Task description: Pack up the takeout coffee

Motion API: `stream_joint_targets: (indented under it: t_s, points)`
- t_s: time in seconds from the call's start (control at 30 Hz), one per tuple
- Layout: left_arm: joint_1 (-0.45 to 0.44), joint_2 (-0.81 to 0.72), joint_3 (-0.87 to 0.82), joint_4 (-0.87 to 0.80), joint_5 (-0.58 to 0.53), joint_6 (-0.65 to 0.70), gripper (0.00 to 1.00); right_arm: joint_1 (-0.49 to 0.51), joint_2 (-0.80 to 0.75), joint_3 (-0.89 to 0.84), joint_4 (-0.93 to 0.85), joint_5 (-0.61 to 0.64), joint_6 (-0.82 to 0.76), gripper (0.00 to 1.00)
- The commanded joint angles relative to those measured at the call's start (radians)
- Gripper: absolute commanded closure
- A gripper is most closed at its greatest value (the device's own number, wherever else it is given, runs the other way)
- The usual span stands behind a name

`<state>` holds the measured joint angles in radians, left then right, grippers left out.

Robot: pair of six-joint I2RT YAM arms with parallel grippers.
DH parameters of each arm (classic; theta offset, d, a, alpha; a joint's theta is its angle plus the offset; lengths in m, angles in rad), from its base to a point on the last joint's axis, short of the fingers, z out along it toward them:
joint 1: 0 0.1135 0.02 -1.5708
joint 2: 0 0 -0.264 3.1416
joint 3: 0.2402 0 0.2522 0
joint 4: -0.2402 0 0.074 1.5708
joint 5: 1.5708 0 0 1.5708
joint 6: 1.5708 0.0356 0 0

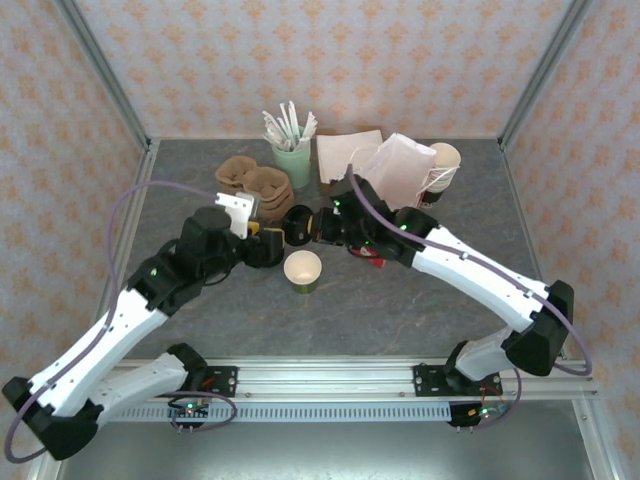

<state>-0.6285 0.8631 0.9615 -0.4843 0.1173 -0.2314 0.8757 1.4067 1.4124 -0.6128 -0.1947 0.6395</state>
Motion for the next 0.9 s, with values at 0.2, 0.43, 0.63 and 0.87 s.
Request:
stream_joint_targets:
  t_s: [0.2, 0.43, 0.63, 0.87]
  points:
    - [-0.123, -0.111, -0.225, 0.479, -0.02, 0.561, 0.34, -0.156, -0.119, 0.063, -0.243, -0.271, 0.075, 1.0]
    - [-0.149, -0.084, -0.331, 0.655, 0.032, 0.923, 0.26, -0.193, -0.136, 0.089, -0.321, -0.446, 0.093, 1.0]
    - [-0.201, -0.095, -0.365, 0.65, 0.049, 1.046, 0.19, -0.228, -0.178, 0.073, -0.334, -0.486, 0.133, 1.0]
    - [-0.245, -0.097, -0.38, 0.674, 0.02, 1.078, 0.28, -0.233, -0.18, 0.056, -0.349, -0.521, 0.149, 1.0]
